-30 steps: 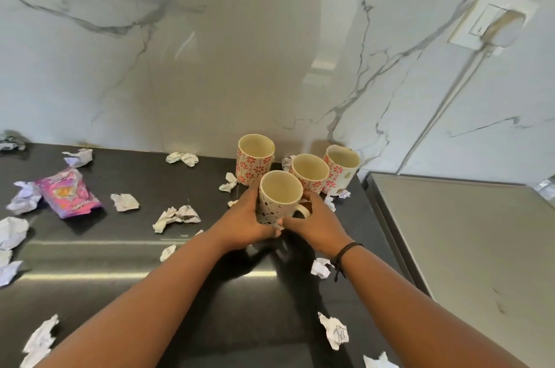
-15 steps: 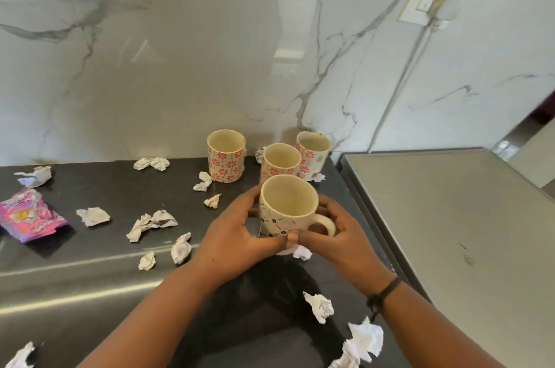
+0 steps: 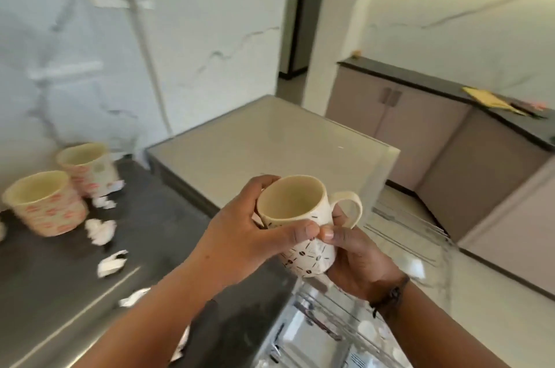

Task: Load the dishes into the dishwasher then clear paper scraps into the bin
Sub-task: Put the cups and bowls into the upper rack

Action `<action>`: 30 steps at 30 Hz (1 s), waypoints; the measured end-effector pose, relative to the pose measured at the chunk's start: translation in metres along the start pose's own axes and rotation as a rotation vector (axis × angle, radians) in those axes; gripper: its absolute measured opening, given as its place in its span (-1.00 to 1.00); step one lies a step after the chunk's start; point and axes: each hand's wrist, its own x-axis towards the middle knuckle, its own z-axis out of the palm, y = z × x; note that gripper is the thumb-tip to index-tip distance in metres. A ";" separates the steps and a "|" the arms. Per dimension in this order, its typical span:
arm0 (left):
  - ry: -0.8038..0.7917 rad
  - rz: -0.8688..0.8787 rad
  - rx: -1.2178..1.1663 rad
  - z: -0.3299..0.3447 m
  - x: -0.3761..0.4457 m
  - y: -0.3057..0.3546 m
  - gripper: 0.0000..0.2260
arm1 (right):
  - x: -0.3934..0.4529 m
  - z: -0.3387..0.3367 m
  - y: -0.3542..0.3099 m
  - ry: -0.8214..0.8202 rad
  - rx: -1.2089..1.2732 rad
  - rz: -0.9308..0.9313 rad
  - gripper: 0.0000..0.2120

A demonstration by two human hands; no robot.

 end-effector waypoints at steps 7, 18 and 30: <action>-0.142 -0.015 0.127 0.152 0.052 0.015 -0.40 | -0.105 -0.115 0.000 0.150 0.436 -0.076 -0.37; -0.503 0.156 1.169 0.289 0.133 -0.060 -0.14 | -0.202 -0.297 -0.019 0.735 0.314 0.248 -0.27; -0.301 0.070 1.448 0.245 0.123 -0.144 -0.26 | -0.103 -0.330 0.094 0.294 -1.333 0.757 -0.26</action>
